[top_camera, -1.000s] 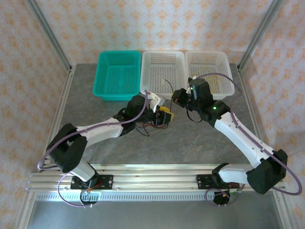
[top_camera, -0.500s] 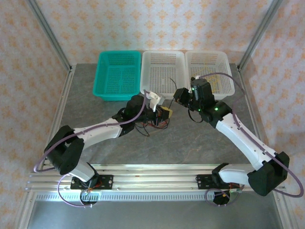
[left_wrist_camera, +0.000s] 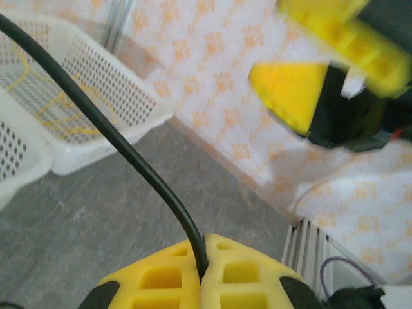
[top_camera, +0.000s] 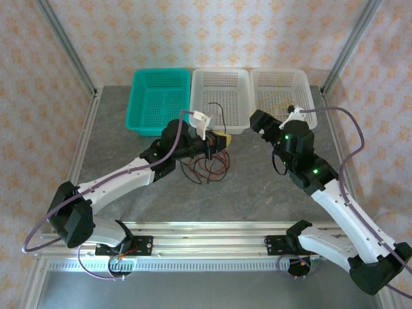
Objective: Untangle the cables
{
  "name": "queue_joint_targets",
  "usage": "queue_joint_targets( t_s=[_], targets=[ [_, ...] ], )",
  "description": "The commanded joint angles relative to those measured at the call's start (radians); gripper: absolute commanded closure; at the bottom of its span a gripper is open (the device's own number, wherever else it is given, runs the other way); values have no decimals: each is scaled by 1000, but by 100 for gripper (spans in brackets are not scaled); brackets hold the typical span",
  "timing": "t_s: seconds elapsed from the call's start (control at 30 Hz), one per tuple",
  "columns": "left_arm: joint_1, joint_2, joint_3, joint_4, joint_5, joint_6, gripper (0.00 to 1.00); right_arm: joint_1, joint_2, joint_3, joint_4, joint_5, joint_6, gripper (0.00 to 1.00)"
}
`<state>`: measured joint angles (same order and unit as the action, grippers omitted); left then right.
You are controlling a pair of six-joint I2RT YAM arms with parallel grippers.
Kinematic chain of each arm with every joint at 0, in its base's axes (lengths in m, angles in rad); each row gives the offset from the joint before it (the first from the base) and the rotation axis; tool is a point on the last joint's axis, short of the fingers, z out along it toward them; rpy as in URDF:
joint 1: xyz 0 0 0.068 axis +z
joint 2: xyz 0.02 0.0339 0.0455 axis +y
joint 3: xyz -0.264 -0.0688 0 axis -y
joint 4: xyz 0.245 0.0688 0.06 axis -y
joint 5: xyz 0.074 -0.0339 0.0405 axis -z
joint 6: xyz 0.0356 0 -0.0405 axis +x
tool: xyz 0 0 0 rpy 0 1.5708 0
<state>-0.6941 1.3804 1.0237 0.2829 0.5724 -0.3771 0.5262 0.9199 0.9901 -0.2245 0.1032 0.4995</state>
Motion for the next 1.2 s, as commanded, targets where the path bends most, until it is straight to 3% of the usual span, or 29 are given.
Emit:
queue_joint_targets(
  t_s=[0.0,0.23,0.4,0.5,0.67,0.87,1.17],
  targets=[
    [-5,-52,76,-54,-55,-17,100,-2,-31,-58,66,121,-35,14],
    [-4,-89,192,-130,-159,-27,100,-2,-95,-173,155,39,-131,11],
    [1,-80,300,-164,-195,-47,100,-2,-93,-237,240,-181,-239,11],
    [3,-59,381,-203,-208,-41,100,-3,-71,-271,282,-243,-248,11],
    [43,2,500,-262,-258,-38,100,-2,-21,-283,268,-152,-202,13],
    [135,126,596,-248,-213,-55,100,-3,88,-223,251,-46,-147,15],
    [212,364,749,-194,-150,-19,100,-86,324,-66,290,-128,-129,17]
  ],
)
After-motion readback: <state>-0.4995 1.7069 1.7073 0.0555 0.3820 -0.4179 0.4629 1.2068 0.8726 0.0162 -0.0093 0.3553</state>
